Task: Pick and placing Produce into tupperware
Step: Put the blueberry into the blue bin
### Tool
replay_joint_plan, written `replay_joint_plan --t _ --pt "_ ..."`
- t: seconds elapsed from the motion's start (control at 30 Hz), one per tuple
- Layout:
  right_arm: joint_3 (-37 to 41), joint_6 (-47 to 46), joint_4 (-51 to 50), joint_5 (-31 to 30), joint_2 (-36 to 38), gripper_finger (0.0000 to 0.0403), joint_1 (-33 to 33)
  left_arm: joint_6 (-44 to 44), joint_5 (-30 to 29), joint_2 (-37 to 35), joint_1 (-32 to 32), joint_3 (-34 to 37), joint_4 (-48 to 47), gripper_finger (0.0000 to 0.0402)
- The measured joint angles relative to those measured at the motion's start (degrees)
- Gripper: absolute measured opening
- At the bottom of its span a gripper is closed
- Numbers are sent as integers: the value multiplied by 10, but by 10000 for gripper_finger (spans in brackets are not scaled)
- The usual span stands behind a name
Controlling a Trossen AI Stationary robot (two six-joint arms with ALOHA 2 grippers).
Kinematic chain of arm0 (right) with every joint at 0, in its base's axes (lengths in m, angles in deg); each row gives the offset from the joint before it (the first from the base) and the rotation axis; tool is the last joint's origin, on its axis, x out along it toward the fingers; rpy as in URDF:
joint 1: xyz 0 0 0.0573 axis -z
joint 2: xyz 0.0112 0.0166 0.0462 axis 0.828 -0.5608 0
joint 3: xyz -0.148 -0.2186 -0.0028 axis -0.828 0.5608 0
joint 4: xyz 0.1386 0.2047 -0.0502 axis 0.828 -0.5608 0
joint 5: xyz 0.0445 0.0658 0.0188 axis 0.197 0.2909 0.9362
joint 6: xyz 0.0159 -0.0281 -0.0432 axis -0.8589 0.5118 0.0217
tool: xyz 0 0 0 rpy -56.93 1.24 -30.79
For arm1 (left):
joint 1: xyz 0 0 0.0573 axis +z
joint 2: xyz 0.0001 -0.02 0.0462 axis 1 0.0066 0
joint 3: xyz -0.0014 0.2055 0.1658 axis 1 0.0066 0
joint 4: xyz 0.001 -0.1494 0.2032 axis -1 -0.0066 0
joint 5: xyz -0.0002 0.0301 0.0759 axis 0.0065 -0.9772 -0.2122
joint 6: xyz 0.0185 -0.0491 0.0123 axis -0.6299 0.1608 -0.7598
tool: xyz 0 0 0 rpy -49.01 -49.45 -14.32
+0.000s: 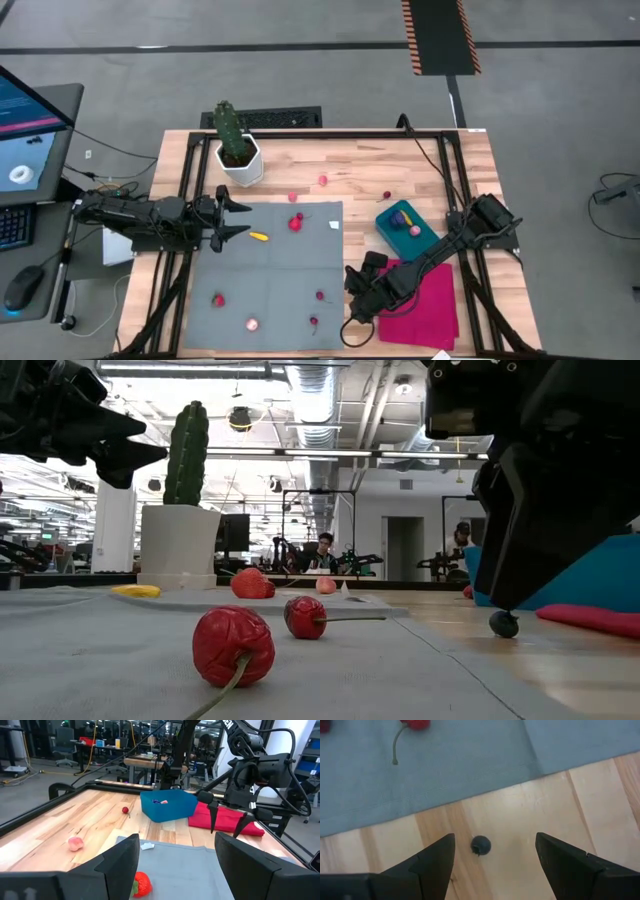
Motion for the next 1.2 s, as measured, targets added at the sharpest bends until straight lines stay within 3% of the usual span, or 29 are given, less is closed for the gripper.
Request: replay_joint_plan --t 1.2 --pt "2 -30 12 12 0 301 -1 0 0 0 0 0 0 249"
